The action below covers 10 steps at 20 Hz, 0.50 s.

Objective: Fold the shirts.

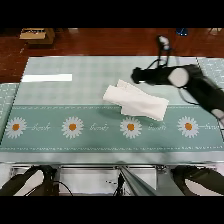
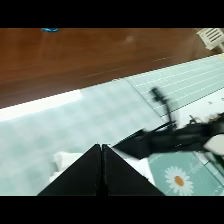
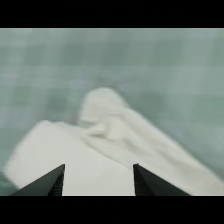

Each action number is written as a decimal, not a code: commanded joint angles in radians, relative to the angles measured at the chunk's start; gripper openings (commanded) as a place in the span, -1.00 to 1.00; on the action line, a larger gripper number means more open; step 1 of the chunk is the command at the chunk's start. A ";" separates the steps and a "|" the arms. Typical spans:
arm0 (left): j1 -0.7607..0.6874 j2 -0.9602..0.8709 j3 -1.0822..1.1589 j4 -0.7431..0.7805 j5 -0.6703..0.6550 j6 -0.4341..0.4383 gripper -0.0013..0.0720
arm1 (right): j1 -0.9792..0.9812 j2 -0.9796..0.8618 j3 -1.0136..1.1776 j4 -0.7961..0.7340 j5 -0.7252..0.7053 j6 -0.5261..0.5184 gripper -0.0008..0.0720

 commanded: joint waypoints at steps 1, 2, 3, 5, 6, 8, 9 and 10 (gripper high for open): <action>0.001 -0.001 -0.006 0.093 -0.004 -0.001 -0.92 | -0.201 0.170 -0.005 -0.568 0.470 -0.086 0.41; 0.001 -0.001 -0.013 0.112 -0.005 -0.001 -0.92 | -0.278 0.190 -0.019 -0.624 0.528 -0.139 0.41; 0.001 -0.001 -0.023 0.118 -0.004 -0.001 -0.92 | -0.383 0.200 -0.044 -0.548 0.546 -0.185 0.41; 0.000 -0.005 -0.043 0.118 -0.004 -0.003 -0.92 | -0.597 0.190 -0.113 -0.138 0.522 -0.277 0.43; 0.000 -0.005 -0.051 0.118 -0.004 -0.016 -0.91 | -0.697 0.178 -0.168 0.118 0.487 -0.343 0.49; 0.000 -0.008 -0.054 0.118 -0.004 -0.028 -0.83 | -0.803 0.151 -0.278 0.453 0.406 -0.452 0.51; 0.000 -0.008 -0.054 0.118 -0.004 -0.028 -0.80 | -0.823 0.133 -0.324 0.514 0.380 -0.479 0.51; 0.000 -0.008 -0.054 0.118 -0.004 -0.028 -0.80 | -0.822 0.112 -0.360 0.522 0.367 -0.495 0.52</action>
